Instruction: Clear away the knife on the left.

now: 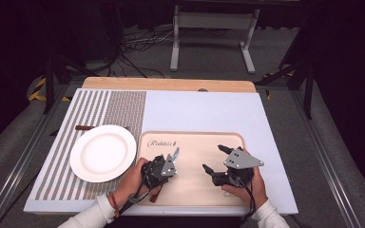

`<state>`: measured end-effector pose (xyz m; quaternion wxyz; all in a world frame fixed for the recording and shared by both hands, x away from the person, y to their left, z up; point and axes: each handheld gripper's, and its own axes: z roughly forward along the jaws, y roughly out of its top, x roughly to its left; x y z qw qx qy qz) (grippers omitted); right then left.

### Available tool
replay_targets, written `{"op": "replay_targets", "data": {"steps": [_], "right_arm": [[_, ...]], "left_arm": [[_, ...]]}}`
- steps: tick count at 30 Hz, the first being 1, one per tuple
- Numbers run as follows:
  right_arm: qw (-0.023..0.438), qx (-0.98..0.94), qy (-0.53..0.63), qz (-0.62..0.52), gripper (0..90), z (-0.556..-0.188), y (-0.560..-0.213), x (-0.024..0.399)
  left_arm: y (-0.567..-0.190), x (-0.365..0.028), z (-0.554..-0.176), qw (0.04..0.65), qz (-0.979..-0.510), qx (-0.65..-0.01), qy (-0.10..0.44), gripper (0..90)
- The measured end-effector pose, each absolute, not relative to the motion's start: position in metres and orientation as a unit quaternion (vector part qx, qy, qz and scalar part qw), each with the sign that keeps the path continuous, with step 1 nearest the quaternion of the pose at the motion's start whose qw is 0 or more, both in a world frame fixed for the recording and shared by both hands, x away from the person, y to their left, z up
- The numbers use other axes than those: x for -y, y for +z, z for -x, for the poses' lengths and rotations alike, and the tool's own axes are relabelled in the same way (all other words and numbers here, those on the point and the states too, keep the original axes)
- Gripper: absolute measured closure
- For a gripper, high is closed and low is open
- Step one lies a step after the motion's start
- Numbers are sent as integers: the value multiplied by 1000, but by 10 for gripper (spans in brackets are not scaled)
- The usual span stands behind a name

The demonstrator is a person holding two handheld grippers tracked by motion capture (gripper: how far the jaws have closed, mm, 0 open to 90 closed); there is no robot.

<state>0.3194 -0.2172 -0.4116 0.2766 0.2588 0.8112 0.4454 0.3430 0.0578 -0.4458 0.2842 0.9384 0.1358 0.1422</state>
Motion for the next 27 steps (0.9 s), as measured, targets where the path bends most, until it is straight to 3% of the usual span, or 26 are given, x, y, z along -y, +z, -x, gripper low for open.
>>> {"op": "replay_targets", "data": {"steps": [15,18,27], "right_arm": [[272,-818,438,-255,197,-319,-414,213],[272,-819,437,-255,197,-319,-415,213],[272,-819,437,-254,197,-319,-415,213]], "left_arm": [[-442,-87,-337,273,-938,-141,162,897],[-440,-90,-336,277,-937,-139,161,858],[-444,-83,-316,310,-938,-109,109,874]]}}
